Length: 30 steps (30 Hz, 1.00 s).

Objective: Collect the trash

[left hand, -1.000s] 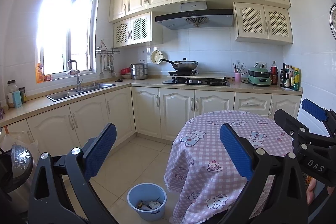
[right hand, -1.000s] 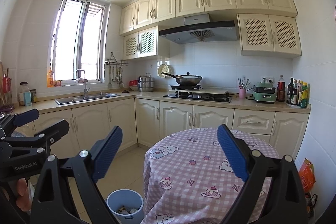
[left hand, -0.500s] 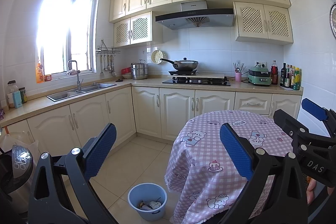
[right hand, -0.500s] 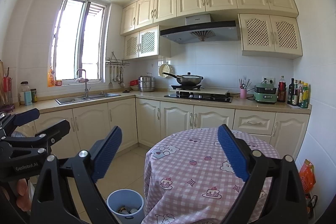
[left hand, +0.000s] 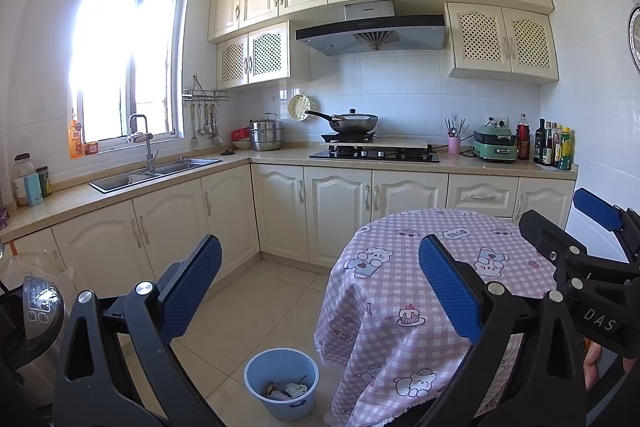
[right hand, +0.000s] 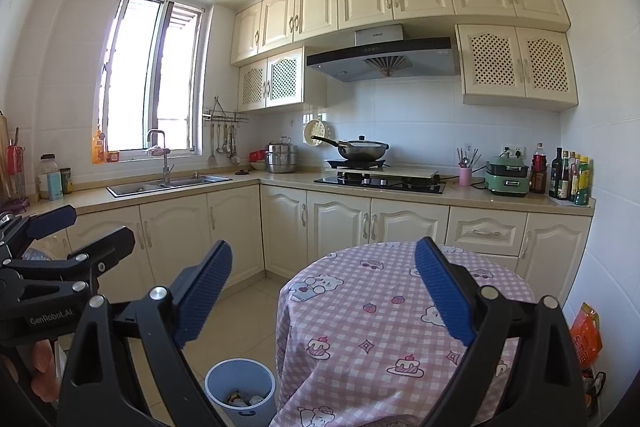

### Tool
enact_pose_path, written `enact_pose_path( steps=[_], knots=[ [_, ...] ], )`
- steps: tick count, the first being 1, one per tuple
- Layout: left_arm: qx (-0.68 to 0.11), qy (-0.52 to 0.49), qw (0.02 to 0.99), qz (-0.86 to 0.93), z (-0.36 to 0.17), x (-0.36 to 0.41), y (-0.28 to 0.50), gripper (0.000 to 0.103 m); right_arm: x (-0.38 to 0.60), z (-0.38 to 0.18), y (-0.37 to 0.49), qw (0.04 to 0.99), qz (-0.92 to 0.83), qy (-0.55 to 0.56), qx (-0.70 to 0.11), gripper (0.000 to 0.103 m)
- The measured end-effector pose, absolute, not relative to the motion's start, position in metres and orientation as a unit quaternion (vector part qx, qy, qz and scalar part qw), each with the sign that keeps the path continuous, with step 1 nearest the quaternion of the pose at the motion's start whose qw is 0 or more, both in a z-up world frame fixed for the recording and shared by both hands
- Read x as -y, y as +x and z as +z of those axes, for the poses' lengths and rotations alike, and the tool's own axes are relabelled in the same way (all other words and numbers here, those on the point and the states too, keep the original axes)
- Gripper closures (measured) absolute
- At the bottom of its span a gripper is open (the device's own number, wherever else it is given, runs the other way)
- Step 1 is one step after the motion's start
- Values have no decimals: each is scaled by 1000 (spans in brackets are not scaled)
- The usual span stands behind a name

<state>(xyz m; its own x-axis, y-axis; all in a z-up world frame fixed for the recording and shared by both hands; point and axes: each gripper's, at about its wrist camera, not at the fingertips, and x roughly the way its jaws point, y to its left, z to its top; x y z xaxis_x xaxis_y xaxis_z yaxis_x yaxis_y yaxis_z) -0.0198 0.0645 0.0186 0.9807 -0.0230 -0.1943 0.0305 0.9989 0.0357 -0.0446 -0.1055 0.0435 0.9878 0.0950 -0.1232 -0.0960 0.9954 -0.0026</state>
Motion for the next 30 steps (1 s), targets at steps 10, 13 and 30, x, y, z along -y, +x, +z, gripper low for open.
enact_pose_path(
  steps=[10,13,30],
  knots=[
    [-100,19,995,-14,17,-67,-19,7,108,38,-41,997,50,-3,-66,12],
    [-100,19,995,-14,17,-67,-19,7,107,38,-41,996,51,-3,-67,12],
    [-105,21,994,-15,14,-69,-18,8,114,34,-39,996,56,-1,-71,12]
  ],
)
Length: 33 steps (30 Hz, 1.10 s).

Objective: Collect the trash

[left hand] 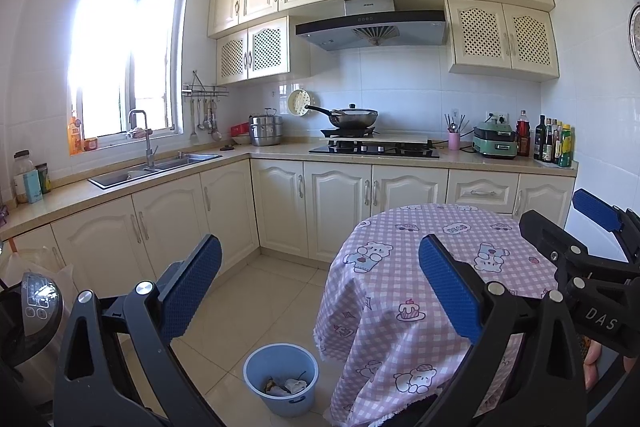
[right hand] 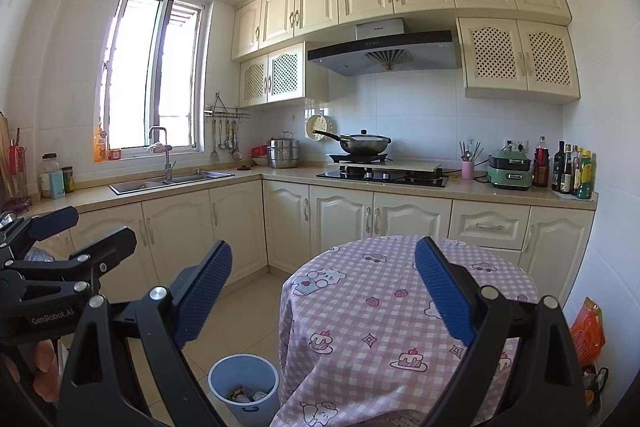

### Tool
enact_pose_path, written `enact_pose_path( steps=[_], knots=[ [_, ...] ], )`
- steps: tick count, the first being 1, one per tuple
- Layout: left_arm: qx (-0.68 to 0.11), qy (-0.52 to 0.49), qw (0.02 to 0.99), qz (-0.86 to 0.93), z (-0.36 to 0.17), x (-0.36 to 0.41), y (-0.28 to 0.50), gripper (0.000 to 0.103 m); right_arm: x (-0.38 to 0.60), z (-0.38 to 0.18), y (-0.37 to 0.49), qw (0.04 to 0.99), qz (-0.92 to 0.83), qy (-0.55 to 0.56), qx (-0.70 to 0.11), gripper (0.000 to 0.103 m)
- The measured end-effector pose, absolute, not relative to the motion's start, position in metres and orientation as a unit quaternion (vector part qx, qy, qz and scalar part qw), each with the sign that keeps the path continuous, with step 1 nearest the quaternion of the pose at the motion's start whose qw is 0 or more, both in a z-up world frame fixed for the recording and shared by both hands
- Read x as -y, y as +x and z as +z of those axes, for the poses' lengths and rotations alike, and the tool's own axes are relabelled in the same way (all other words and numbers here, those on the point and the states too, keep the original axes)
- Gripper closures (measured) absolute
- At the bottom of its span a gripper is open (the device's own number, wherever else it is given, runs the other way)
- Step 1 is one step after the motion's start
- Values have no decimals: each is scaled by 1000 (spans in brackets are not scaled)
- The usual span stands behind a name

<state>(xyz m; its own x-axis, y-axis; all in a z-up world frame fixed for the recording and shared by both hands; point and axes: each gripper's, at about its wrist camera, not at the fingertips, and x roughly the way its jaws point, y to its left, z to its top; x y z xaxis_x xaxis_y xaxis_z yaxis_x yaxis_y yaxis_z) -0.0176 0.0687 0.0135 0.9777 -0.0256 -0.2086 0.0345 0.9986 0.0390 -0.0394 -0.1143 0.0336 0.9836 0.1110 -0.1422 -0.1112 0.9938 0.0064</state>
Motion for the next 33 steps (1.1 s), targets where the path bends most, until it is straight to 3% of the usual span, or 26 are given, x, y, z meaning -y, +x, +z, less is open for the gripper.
enact_pose_path(
  steps=[33],
  knots=[
    [-112,22,993,-12,9,-73,-15,7,114,33,-31,993,76,-2,-86,12]
  ],
)
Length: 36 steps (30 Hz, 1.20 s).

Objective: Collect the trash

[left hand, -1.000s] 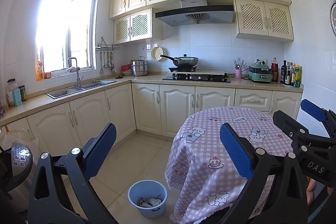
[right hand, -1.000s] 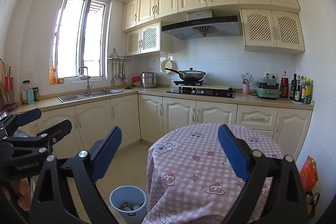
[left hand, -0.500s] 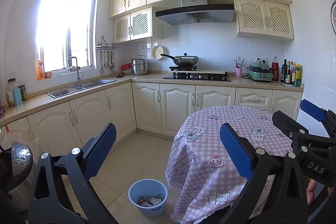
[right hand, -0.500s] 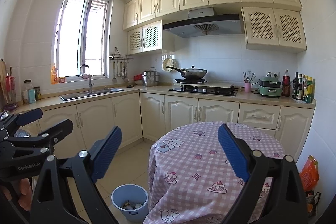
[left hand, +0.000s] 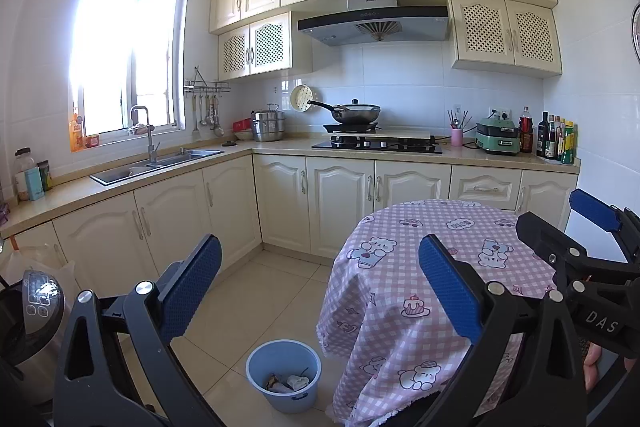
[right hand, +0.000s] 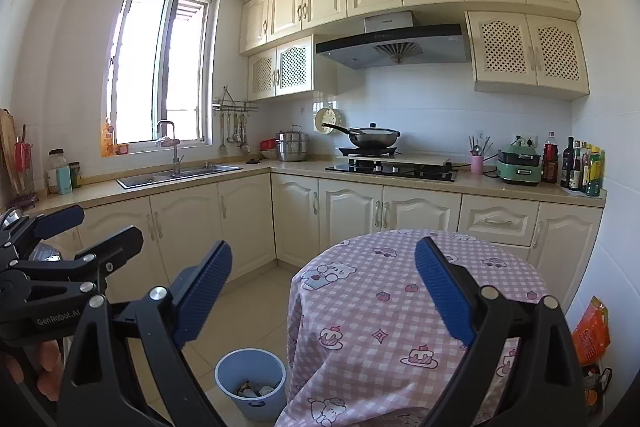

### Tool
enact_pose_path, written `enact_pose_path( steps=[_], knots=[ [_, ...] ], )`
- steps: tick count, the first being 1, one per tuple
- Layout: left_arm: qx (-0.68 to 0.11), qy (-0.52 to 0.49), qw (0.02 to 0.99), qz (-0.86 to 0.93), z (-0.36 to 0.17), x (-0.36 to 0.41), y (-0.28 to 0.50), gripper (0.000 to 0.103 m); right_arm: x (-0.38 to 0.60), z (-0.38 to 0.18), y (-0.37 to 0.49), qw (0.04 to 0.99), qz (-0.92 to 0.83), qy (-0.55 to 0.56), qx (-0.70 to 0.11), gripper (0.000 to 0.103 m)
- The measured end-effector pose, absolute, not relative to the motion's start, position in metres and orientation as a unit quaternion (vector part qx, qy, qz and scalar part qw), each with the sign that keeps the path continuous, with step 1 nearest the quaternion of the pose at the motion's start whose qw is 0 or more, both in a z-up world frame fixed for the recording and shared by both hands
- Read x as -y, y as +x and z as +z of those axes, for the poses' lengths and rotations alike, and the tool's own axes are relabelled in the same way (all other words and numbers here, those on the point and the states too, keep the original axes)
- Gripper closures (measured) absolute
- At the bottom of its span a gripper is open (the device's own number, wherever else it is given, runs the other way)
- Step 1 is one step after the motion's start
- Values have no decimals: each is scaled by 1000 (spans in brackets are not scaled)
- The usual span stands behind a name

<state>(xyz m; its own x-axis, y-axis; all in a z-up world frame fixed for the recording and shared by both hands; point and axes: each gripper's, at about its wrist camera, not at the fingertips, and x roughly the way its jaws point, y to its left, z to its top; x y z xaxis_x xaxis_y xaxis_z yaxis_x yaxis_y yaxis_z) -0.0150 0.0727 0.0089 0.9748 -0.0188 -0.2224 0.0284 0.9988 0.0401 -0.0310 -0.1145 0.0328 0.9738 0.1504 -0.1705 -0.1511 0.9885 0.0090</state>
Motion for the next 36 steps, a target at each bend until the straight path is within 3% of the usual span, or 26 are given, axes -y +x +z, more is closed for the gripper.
enact_pose_path(
  steps=[19,36],
  knots=[
    [-129,19,992,1,-4,-83,1,7,103,23,-7,990,95,-9,-103,12],
    [-195,14,980,28,-33,-89,64,7,115,-13,83,983,96,1,-159,11]
  ],
)
